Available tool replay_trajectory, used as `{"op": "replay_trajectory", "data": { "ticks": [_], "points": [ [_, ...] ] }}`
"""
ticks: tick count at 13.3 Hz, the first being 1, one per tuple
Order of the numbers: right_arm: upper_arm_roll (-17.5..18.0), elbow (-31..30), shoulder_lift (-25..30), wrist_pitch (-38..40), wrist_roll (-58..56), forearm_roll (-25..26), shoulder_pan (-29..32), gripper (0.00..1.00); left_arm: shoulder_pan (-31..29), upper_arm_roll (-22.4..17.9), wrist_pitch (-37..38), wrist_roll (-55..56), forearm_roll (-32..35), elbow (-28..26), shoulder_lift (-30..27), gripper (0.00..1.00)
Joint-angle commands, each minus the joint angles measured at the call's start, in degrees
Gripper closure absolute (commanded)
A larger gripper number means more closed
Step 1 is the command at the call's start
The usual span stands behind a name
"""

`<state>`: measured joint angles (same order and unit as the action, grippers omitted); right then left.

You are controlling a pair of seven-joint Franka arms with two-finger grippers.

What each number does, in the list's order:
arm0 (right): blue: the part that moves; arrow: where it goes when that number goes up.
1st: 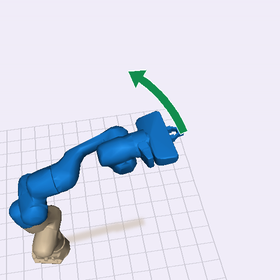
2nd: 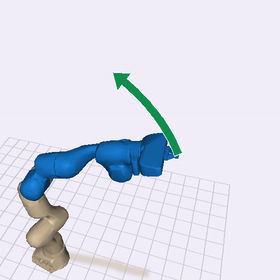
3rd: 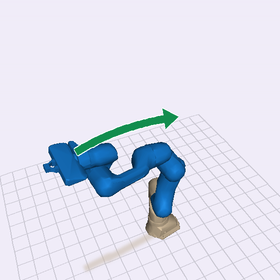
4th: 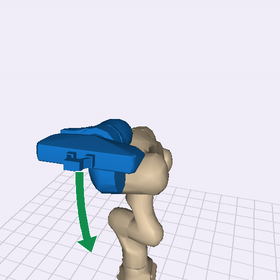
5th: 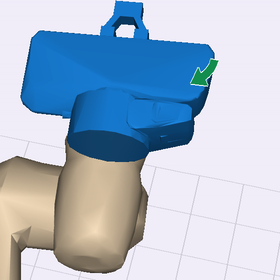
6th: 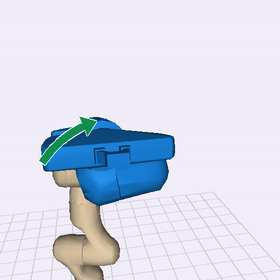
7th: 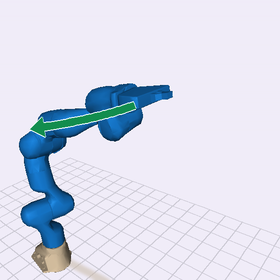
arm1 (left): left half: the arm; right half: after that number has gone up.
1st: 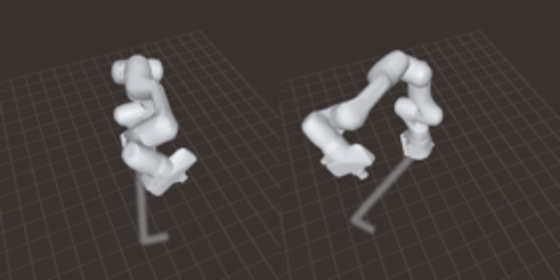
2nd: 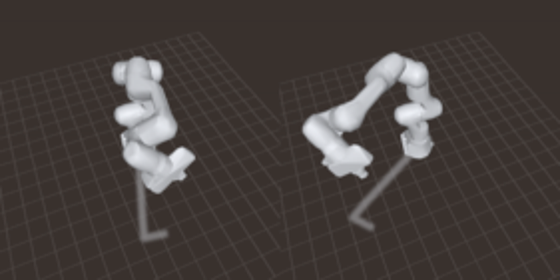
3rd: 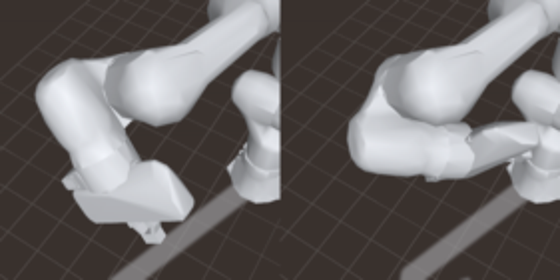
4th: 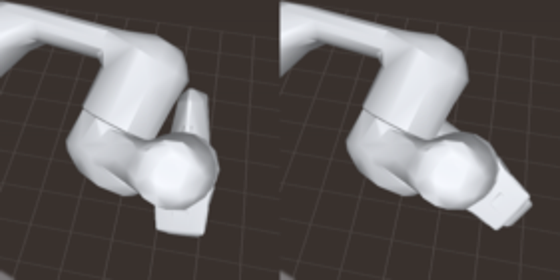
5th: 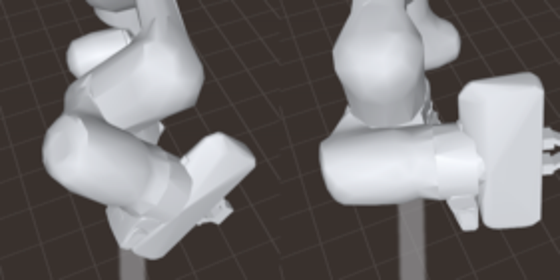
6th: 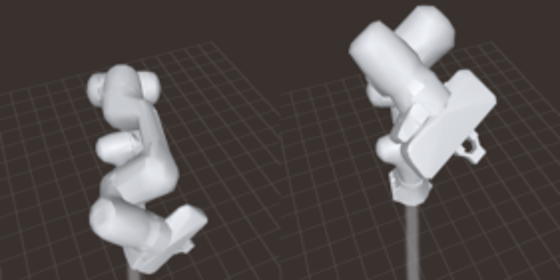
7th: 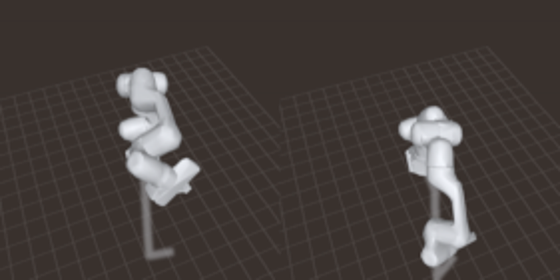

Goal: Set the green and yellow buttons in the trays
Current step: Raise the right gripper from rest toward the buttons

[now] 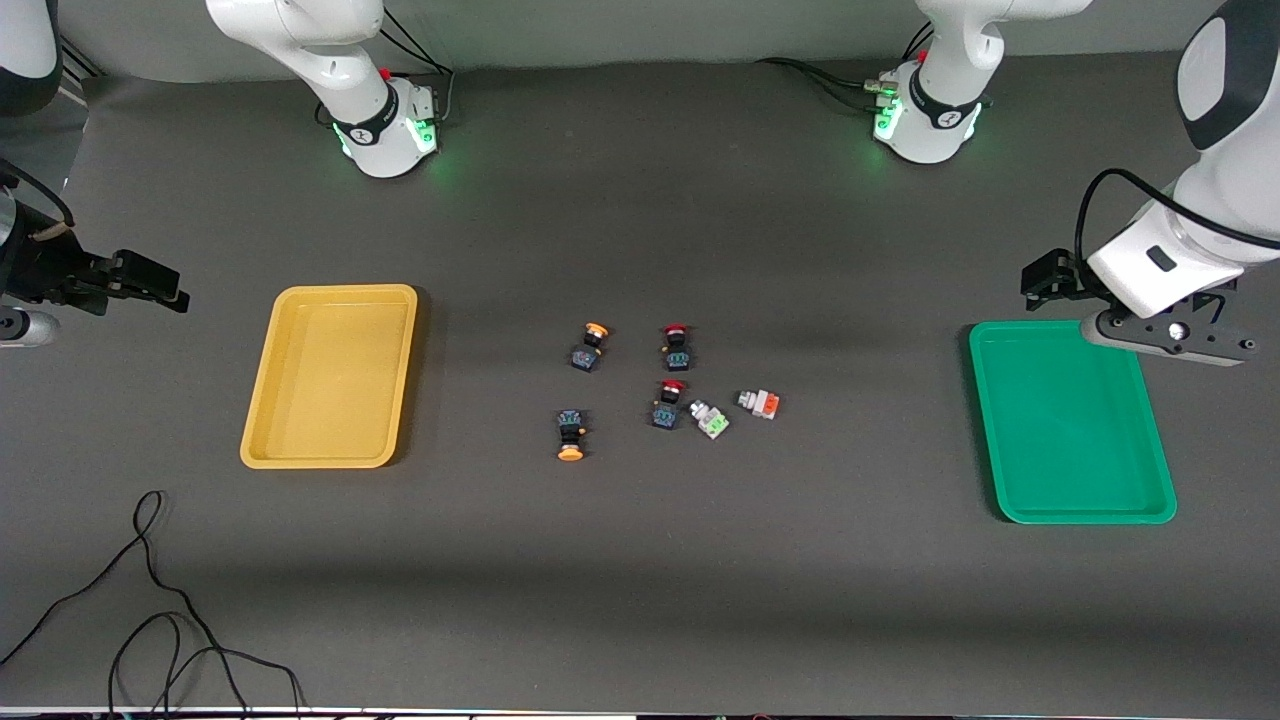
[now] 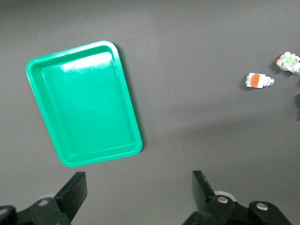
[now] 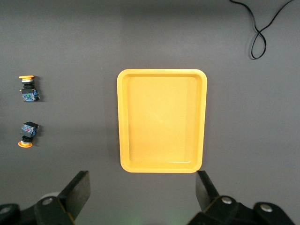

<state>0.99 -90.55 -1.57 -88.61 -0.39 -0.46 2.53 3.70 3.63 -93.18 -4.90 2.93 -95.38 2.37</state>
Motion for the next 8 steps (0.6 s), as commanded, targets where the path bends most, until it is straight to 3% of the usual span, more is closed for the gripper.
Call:
{"op": "replay_trajectory", "data": {
  "ticks": [1,8],
  "points": [
    [-0.46,0.38,0.25,0.19,-0.67,0.64,-0.69,0.0,0.17,-0.12,1.42,-0.37,0.41,1.6,0.54,0.0],
    [-0.64,1.17,0.08,0.19,-0.66,1.16,-0.6,0.0,0.08,-0.12,1.51,-0.37,0.32,1.6,0.54,0.0]
  ]
}}
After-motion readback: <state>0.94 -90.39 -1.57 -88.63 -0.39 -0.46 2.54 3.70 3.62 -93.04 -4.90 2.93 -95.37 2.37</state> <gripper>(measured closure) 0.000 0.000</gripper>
